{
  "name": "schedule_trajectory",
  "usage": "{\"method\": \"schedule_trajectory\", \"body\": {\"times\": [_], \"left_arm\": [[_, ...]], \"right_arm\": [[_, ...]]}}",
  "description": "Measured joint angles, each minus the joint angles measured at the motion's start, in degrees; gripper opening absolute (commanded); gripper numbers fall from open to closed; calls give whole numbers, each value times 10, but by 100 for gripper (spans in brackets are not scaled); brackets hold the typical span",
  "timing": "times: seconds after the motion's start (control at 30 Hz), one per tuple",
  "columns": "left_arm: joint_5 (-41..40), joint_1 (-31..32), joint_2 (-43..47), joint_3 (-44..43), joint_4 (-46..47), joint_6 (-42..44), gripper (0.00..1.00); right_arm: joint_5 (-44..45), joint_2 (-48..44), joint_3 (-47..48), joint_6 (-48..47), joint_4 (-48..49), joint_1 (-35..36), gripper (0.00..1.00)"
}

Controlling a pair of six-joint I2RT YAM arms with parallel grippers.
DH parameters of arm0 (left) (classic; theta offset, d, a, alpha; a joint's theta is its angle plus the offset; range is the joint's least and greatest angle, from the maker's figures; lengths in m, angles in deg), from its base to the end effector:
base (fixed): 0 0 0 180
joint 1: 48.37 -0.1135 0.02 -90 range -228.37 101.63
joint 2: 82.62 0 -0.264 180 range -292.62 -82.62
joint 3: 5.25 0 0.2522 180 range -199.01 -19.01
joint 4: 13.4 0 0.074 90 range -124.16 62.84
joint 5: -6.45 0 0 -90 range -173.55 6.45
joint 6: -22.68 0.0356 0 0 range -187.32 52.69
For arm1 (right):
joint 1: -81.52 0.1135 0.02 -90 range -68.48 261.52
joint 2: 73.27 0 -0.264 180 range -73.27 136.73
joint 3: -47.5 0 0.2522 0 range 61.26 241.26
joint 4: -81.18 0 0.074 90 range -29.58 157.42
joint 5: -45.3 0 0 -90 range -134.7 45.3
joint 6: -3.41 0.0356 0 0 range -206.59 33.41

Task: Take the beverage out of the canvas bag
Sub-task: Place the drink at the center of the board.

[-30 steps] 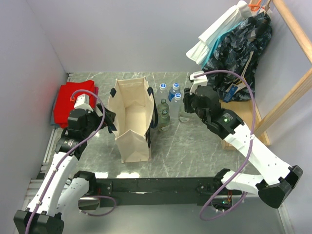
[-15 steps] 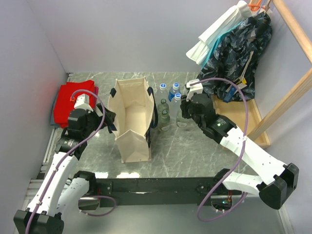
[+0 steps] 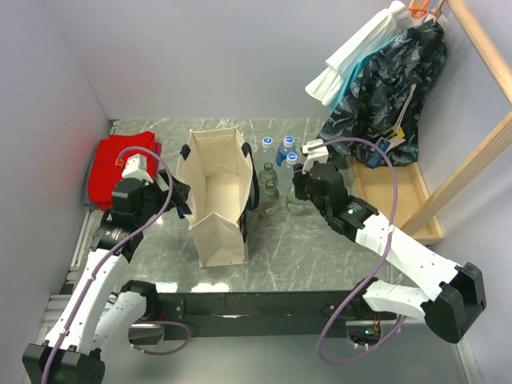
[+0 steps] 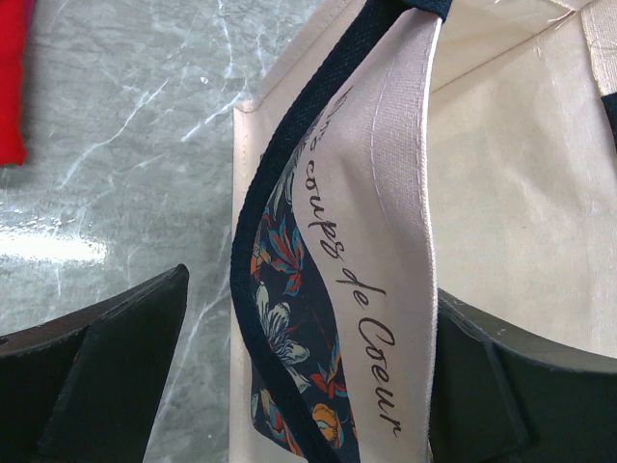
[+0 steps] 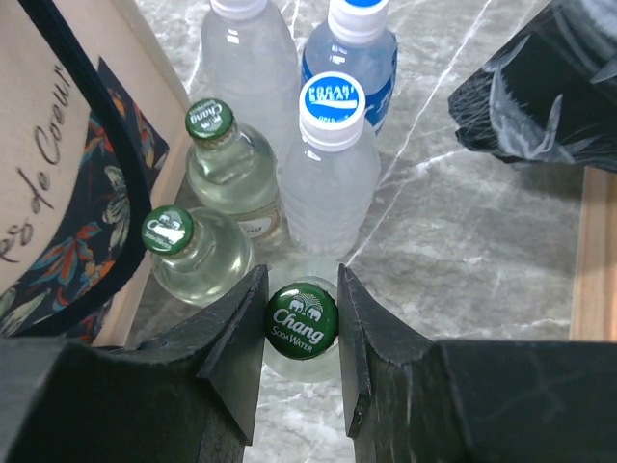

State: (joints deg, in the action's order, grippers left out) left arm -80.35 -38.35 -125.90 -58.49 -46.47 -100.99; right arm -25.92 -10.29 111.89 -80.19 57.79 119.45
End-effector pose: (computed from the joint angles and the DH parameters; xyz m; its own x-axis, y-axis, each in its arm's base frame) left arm 0.1739 -0.0327 0.2951 -0.4460 -0.4833 -0.7533 -0.0276 0.8487 -0.5282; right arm 0.2059 0.1459 0.3146 -0.3320 -0.1249 -0.9350 -0.3114 0.9501 -0.0164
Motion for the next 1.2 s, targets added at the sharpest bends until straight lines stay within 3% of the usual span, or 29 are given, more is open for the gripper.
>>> {"method": "schedule_trajectory", "body": {"times": [0.5,1.2], "left_arm": [[0,0,0,0,0,0,97],[0,0,0,0,0,0,96]], "right_arm": [[-2,46,-50,-2,93,0,0],[-13,78,-61,-2,135,0,0]]}}
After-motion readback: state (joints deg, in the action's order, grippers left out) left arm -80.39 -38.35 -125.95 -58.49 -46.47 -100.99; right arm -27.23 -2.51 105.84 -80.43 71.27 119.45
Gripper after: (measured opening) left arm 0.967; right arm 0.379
